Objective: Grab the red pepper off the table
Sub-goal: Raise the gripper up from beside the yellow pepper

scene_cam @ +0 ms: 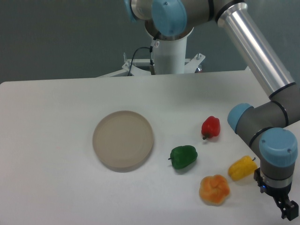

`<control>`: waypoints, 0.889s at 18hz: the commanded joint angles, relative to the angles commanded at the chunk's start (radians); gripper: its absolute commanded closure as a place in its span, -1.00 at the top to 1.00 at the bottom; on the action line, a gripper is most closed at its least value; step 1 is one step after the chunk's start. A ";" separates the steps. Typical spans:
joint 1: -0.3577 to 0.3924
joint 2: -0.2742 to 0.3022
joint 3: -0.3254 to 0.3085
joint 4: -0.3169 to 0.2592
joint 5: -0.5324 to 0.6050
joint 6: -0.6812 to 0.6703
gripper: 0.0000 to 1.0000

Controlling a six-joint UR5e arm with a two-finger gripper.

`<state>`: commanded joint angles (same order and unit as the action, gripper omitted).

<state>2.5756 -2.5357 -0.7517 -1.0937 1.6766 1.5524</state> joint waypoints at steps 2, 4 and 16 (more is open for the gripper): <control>-0.014 -0.005 -0.002 0.000 0.002 -0.002 1.00; -0.018 -0.002 -0.002 0.000 0.000 -0.003 1.00; -0.026 0.060 -0.060 -0.015 -0.028 -0.067 1.00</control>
<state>2.5495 -2.4759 -0.8114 -1.1090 1.6490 1.4849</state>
